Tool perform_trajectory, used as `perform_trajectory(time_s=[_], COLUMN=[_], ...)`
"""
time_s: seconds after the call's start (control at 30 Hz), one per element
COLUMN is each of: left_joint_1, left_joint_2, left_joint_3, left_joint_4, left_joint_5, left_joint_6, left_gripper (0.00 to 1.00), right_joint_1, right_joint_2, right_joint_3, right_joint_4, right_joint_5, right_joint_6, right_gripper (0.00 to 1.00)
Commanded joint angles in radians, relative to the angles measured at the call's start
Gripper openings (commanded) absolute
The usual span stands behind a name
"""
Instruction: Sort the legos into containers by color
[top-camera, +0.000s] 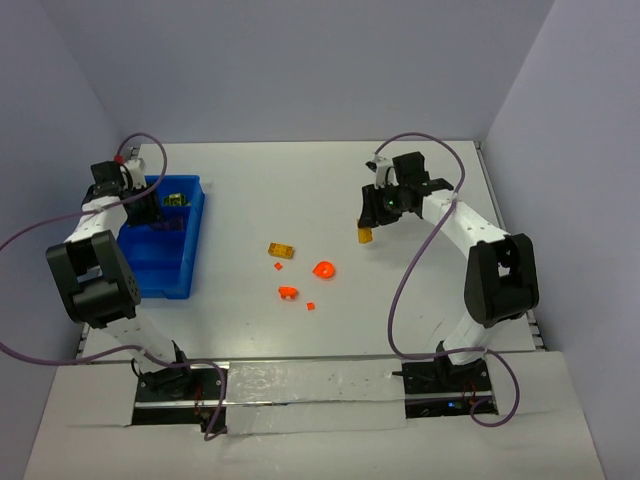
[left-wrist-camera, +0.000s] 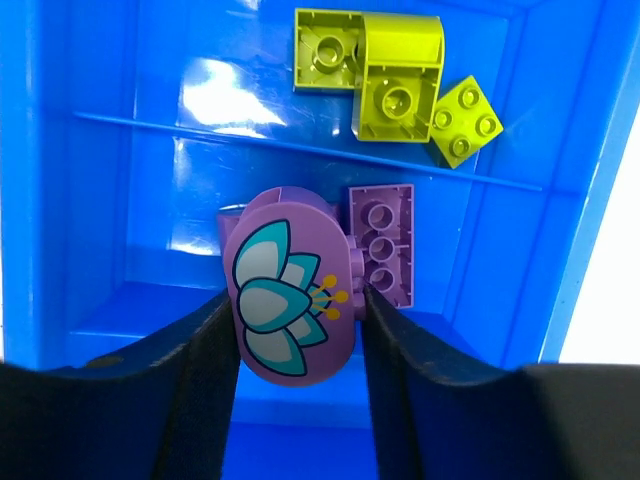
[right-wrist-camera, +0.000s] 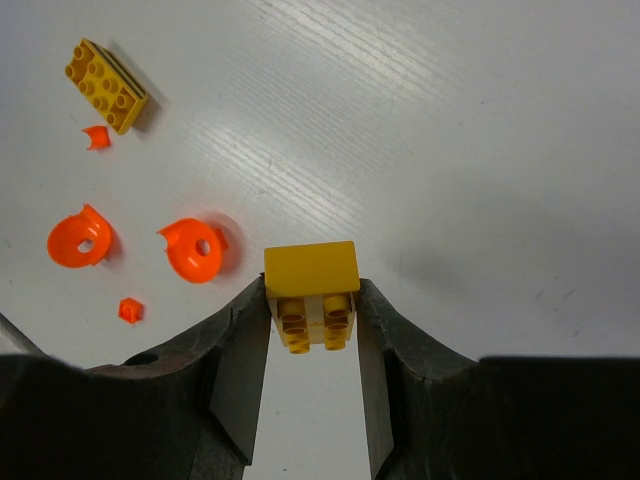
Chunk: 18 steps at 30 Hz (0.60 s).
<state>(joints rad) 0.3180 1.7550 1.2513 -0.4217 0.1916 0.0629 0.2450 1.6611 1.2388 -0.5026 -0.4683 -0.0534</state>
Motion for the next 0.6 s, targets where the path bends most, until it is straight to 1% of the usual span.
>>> perform_trajectory(time_s=[0.0, 0.03, 0.07, 0.1, 0.17, 0.23, 0.27, 0.33, 0.4, 0.47, 0.53, 0.57], left_joint_1=[0.015, 0.018, 0.018, 0.020, 0.022, 0.026, 0.030, 0.030, 0.018, -0.047, -0.115, -0.166], left_joint_2=[-0.007, -0.017, -0.028, -0.042, -0.064, -0.108, -0.129, -0.190, -0.262, -0.312, -0.360, -0.385], left_joint_3=[0.050, 0.045, 0.043, 0.046, 0.052, 0.069, 0.074, 0.075, 0.051, 0.026, -0.036, -0.079], left_joint_4=[0.039, 0.040, 0.041, 0.035, 0.027, 0.007, 0.001, -0.003, 0.005, 0.000, 0.035, 0.073], left_joint_5=[-0.011, 0.000, 0.003, 0.014, 0.032, 0.100, 0.140, 0.284, 0.422, 0.621, 0.699, 0.740], left_joint_6=[0.002, 0.005, 0.005, 0.011, 0.012, 0.017, 0.022, 0.048, 0.041, -0.013, -0.067, -0.126], left_gripper=[0.60, 0.70, 0.71, 0.77, 0.83, 0.92, 0.93, 0.93, 0.92, 0.91, 0.91, 0.91], right_joint_1=[0.015, 0.016, 0.017, 0.020, 0.022, 0.023, 0.023, 0.023, 0.023, 0.026, 0.034, 0.040], right_joint_2=[0.002, -0.001, -0.003, -0.008, -0.013, -0.018, -0.020, -0.030, -0.051, -0.062, -0.065, -0.068], right_joint_3=[0.028, 0.027, 0.025, 0.024, 0.024, 0.025, 0.023, 0.017, 0.000, -0.023, -0.036, -0.050], right_joint_4=[0.001, 0.003, 0.006, 0.008, 0.011, 0.012, 0.014, 0.030, 0.104, 0.202, 0.333, 0.418], right_joint_5=[-0.003, -0.004, -0.007, -0.017, -0.035, -0.088, -0.113, -0.187, -0.254, -0.385, -0.458, -0.492], right_joint_6=[-0.014, -0.013, -0.010, -0.011, -0.008, 0.000, 0.006, 0.034, 0.093, 0.225, 0.320, 0.395], right_gripper=[0.00, 0.00, 0.00, 0.00, 0.00, 0.00, 0.00, 0.00, 0.00, 0.00, 0.00, 0.00])
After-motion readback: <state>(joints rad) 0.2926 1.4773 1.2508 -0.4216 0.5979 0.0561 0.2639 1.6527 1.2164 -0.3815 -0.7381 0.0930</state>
